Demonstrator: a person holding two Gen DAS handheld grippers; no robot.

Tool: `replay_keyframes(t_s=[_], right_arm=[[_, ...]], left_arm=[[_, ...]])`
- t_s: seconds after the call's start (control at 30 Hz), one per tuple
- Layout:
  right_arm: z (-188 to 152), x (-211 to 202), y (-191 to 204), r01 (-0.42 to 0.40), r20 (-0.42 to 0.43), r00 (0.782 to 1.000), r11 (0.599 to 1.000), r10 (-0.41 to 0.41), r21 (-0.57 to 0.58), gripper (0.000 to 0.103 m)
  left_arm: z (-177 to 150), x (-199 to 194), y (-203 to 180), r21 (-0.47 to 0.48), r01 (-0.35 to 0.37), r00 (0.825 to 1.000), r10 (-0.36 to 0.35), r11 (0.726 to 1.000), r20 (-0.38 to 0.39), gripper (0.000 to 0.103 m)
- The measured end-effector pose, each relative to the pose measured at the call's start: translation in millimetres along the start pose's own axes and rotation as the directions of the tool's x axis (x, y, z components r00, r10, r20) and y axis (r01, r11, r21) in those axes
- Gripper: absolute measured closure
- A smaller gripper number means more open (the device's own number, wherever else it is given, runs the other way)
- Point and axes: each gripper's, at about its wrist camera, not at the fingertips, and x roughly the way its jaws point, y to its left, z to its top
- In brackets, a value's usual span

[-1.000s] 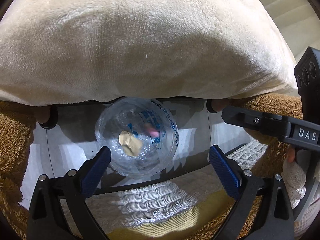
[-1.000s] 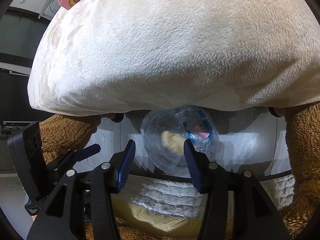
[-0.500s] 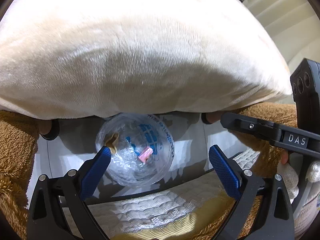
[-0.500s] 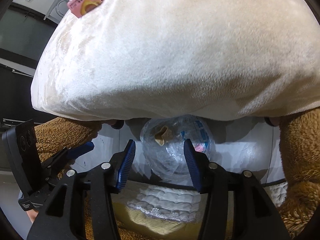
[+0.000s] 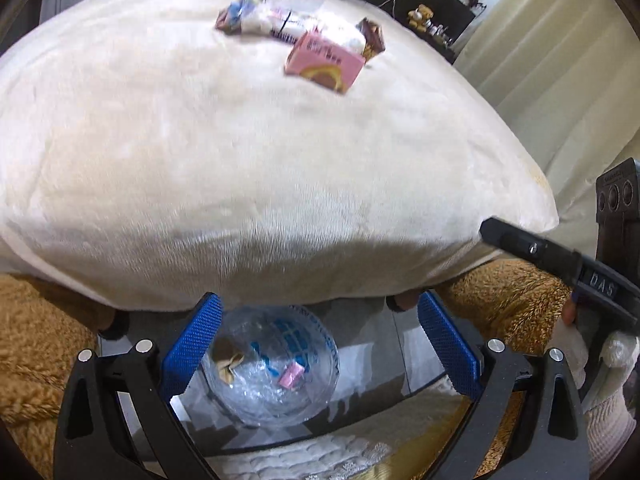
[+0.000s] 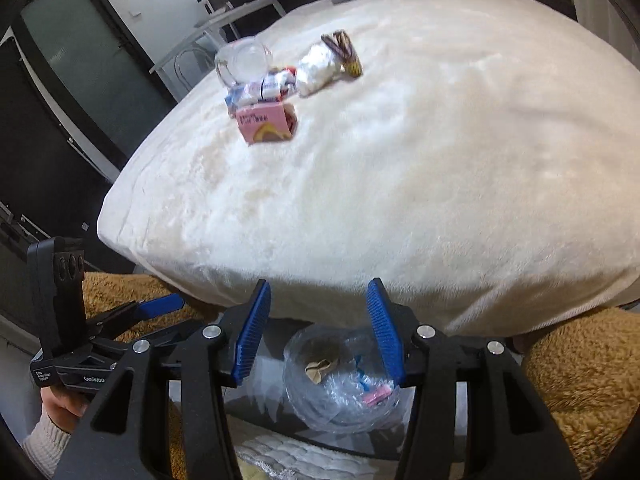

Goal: Collect trash
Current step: 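Move both open tools back up to the trash pile on the bed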

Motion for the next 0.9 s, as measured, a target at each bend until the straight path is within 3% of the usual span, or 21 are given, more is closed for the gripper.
replay_keyframes(t_s=[0.13, 0.43, 0.9], right_arm=[[20, -14, -5, 0.016, 0.083, 0.996, 1.000, -0.014, -0.019, 0.052], [80, -6, -5, 0.066, 0.157, 0.986, 0.993, -0.050, -0.101, 0.052], [165, 64, -10, 0.101, 0.147, 0.986, 0.984, -0.079, -0.144, 0.049]], left_arm=[[10, -13, -2, 0.031, -0.008, 0.999, 0.007, 0.999, 0.051, 0.007], [41, -29, 9, 0.025, -0.018, 0.991, 0.015, 1.000, 0.132, 0.007], [107, -32, 19, 0.043, -0.024, 0.979, 0.015, 0.999, 0.204, 0.007]])
